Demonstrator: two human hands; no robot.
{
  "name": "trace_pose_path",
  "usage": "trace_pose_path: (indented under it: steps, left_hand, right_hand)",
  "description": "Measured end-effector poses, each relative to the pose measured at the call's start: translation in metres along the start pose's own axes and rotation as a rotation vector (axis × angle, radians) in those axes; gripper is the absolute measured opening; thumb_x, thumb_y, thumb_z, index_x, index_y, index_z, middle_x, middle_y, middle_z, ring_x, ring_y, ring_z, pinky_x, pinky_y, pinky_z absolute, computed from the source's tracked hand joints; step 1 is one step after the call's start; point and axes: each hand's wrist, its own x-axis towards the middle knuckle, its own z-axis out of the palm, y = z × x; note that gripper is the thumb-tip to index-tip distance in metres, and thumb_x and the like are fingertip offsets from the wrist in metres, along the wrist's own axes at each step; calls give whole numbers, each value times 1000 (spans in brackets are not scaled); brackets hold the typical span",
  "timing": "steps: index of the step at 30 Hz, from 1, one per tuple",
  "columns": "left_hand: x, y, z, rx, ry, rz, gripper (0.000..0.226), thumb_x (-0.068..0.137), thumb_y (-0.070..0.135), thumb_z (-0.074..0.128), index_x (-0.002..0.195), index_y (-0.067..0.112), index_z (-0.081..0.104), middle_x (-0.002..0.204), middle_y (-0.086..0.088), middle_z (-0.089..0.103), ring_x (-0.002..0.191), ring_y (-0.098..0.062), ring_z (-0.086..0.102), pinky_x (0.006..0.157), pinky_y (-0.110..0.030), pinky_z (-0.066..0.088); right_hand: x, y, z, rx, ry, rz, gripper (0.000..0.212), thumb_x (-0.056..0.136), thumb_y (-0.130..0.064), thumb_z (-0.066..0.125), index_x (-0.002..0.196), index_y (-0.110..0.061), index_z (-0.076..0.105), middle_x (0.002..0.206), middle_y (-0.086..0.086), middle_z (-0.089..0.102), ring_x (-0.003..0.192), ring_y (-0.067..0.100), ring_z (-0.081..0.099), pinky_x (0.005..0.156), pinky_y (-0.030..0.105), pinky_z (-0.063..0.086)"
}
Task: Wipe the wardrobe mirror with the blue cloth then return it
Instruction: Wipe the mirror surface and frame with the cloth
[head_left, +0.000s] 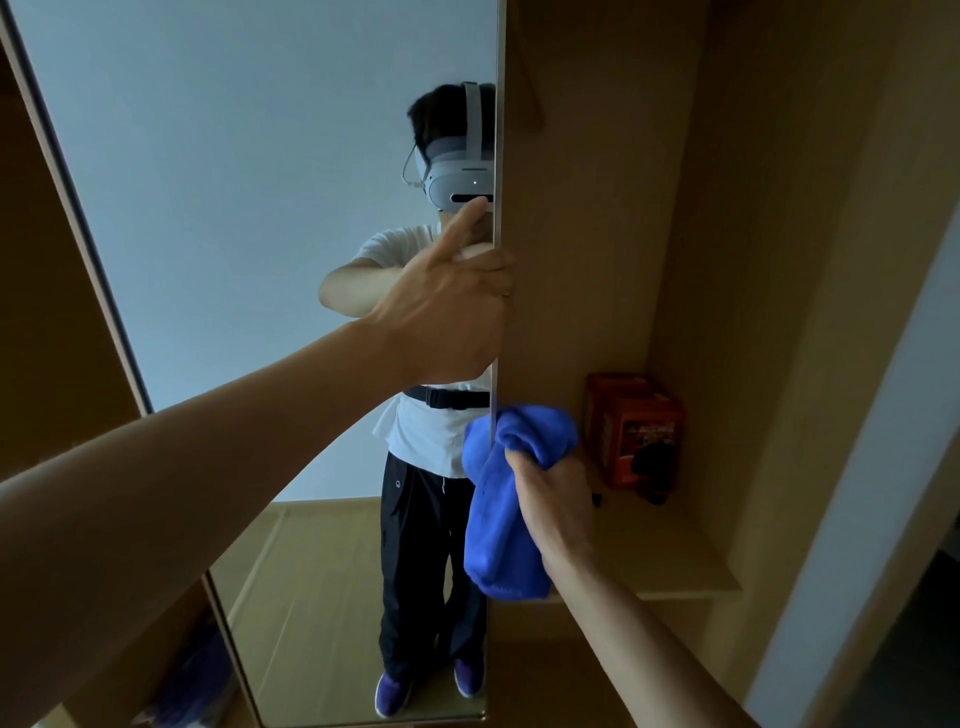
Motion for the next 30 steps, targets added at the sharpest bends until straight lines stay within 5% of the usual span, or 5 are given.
trace_pose_path:
  steps: [4,10,16,21,30]
  left_hand:
    - [0,-8,-3,7,100,9,48,101,28,24,118,24,68,123,6,62,142,-13,36,123,-58,-9]
    - [4,-22,-2,0,231,14,43,94,23,31,103,23,73,108,6,66,130,-16,49,124,-58,-7]
    - [6,-28,6,17,273,55,38,98,28,35,108,30,72,106,11,65,128,-12,49,124,-58,-5]
    - [12,-36,11,7,307,67,40,99,28,32,104,31,71,107,12,64,127,-10,48,124,-59,0]
    - [24,-62,-1,33,433,48,28,90,26,47,92,30,74,100,11,67,121,-13,55,122,-60,-6]
  right_hand:
    - [19,-50,-2,-11,102,-6,40,86,-54,65,64,-21,59,54,-3,63,56,7,62,53,26,45]
    - [32,-70,-6,14,94,-45,42,87,-57,62,72,-18,64,57,-3,68,54,6,66,54,26,45]
    - [19,-29,-6,-72,22,22,40,90,-42,64,115,-11,65,105,7,71,99,27,68,92,49,55]
    - [16,-28,0,-93,73,193,35,86,-50,66,88,-14,67,79,5,72,77,21,70,79,45,59]
    - [36,-117,-7,24,208,-20,38,73,-60,65,73,-21,66,59,-11,69,54,7,67,56,31,52]
